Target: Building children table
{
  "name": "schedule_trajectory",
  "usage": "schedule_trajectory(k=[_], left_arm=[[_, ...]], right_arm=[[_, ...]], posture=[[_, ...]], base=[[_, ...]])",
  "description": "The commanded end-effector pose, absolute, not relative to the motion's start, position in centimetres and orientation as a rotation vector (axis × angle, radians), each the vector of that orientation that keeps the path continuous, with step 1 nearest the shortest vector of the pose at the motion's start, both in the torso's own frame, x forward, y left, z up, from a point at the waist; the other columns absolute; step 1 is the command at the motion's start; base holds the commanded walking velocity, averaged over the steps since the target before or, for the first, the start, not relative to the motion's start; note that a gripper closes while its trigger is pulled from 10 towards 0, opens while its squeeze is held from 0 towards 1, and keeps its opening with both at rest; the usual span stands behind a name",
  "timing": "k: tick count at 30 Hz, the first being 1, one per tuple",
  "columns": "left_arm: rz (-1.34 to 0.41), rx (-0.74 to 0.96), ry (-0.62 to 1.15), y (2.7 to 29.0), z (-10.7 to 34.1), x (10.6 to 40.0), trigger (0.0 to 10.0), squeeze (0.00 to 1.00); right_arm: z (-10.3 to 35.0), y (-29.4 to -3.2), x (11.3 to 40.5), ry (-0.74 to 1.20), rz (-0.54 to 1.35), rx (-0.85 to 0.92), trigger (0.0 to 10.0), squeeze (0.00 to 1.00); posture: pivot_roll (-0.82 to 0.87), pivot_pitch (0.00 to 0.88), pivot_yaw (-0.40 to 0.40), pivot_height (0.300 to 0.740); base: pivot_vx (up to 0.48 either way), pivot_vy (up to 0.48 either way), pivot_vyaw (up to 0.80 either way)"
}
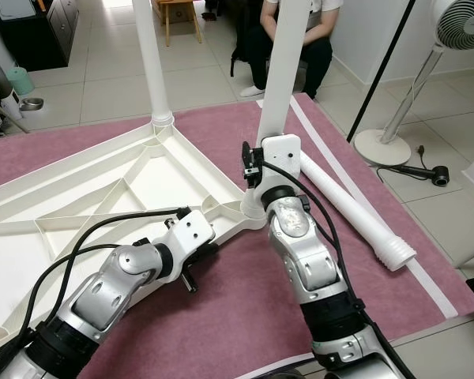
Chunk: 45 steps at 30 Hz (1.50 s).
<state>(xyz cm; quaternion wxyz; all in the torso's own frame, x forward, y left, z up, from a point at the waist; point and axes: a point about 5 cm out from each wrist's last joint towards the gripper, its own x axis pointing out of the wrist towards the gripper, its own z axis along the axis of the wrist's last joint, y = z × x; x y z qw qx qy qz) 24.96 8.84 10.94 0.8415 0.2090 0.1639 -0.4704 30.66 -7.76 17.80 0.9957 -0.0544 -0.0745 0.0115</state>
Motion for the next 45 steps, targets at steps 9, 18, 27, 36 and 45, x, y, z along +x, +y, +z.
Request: schedule_trajectory(k=[9, 18, 27, 36, 45], left_arm=[[-0.99, 0.478, 0.355, 9.8, 11.1, 25.0, 10.0, 0.0], [-0.988, 0.483, 0.355, 9.9, 11.1, 25.1, 10.0, 0.0], [-0.986, 0.485, 0.354, 9.9, 11.1, 25.0, 10.0, 0.0], [-0.986, 0.482, 0.355, 9.8, 11.1, 24.9, 10.0, 0.0], [-0.984, 0.48, 0.355, 9.9, 11.1, 24.9, 10.0, 0.0]], right_arm=[[13.6, -12.9, 30.5, 0.006, -0.36, -0.172, 10.0, 0.0], [13.3, -12.8, 30.7, 0.025, -0.376, -0.141, 10.0, 0.0], [14.0, -11.2, 31.4, -0.016, -0.178, -0.097, 10.0, 0.0], [15.0, -10.7, 31.9, -0.073, -0.069, -0.1, 0.0, 0.0], [15.2, -10.0, 31.6, -0.099, 0.081, -0.044, 0.0, 0.0]], posture=[[0.03, 0.0, 0.072, 0.74], [0.03, 0.0, 0.073, 0.74], [0.03, 0.0, 0.073, 0.74], [0.03, 0.0, 0.074, 0.74], [0.03, 0.0, 0.073, 0.74]], base=[[0.0, 0.0, 0.0], [0.0, 0.0, 0.0], [0.0, 0.0, 0.0], [0.0, 0.0, 0.0], [0.0, 0.0, 0.0]])
